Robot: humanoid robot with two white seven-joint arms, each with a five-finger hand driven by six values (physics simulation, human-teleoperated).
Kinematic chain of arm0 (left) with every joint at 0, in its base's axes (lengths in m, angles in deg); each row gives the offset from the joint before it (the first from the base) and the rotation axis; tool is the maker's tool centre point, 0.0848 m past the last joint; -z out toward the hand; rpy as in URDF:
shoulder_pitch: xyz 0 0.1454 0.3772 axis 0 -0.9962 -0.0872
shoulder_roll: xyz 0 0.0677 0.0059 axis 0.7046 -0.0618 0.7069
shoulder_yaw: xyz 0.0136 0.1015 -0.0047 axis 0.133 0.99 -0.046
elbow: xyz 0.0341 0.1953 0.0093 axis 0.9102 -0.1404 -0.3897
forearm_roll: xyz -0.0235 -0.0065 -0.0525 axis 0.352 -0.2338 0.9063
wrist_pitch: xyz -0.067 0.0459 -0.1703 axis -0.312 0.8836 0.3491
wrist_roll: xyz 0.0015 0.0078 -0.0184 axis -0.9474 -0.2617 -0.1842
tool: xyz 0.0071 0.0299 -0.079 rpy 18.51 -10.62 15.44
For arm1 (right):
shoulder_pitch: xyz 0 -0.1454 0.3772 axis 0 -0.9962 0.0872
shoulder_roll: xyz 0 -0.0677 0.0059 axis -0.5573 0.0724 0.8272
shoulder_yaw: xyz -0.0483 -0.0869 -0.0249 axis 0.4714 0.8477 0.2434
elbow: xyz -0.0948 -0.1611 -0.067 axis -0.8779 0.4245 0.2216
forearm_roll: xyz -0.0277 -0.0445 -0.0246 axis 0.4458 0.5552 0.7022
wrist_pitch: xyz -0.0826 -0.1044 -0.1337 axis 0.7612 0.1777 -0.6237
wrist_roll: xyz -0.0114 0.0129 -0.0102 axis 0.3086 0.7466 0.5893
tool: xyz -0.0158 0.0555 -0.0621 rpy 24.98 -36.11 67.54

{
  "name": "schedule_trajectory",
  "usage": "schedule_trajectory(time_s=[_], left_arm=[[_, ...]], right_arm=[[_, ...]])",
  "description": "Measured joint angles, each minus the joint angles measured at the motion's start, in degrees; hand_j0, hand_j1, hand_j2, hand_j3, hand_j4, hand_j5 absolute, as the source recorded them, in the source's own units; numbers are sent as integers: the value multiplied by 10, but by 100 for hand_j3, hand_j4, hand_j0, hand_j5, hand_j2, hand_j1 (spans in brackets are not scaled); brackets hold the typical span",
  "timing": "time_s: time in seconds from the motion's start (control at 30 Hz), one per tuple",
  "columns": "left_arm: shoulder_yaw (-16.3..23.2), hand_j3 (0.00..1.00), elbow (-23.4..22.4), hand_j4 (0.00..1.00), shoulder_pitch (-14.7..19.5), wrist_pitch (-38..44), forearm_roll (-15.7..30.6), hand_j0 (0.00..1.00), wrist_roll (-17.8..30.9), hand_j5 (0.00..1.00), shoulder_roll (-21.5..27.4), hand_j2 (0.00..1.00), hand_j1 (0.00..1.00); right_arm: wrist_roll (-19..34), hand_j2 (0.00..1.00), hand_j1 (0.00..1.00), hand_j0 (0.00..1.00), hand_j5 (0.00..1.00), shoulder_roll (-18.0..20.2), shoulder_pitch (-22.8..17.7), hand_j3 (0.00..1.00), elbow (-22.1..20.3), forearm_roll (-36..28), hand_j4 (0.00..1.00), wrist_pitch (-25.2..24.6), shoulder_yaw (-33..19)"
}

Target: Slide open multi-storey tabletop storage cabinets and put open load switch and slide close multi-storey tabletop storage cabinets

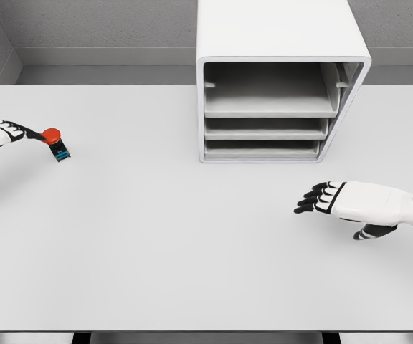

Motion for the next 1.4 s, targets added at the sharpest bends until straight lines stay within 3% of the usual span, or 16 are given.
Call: schedule_trajectory(time_s=[0.23,0.3,0.37,0.47,0.73,0.83,1.0,1.13,1.27,1.4], left_arm=[[-5,100,-44,100,19,0,0,100,1,100,-1,100,100],[-6,100,-53,100,33,0,-1,100,12,100,-13,100,100],[-3,100,-70,100,70,1,-3,100,20,100,-35,100,100],[1,100,-140,100,101,0,-8,100,26,100,-104,100,100],[4,100,-188,100,121,0,-13,100,30,100,-156,100,100],[4,100,-194,100,121,0,-14,100,30,100,-165,100,100],[23,100,-192,100,121,0,-15,100,30,100,-170,100,100],[36,100,-188,100,121,0,-19,100,30,100,-173,100,100],[47,89,-186,89,123,0,-21,89,30,89,-174,89,89],[50,88,-185,88,122,0,-22,88,30,88,-174,88,88]], right_arm=[[0,100,100,100,100,-1,11,100,0,-2,100,0,5],[0,100,100,100,100,-2,45,100,0,-3,100,0,6],[0,100,100,100,100,-7,87,100,0,-4,100,-1,9],[0,100,100,100,100,-25,174,100,0,-6,100,-1,53],[0,100,100,100,100,-68,254,100,2,-6,100,0,136],[0,100,100,100,100,-84,286,100,3,-6,100,-8,159],[0,100,100,100,100,-114,337,100,30,-7,100,-84,197],[0,100,100,100,100,-128,344,100,57,-11,100,-114,206],[0,100,100,100,100,-133,357,100,75,-21,100,-126,207],[0,100,100,100,100,-142,366,100,105,-44,100,-129,207]])
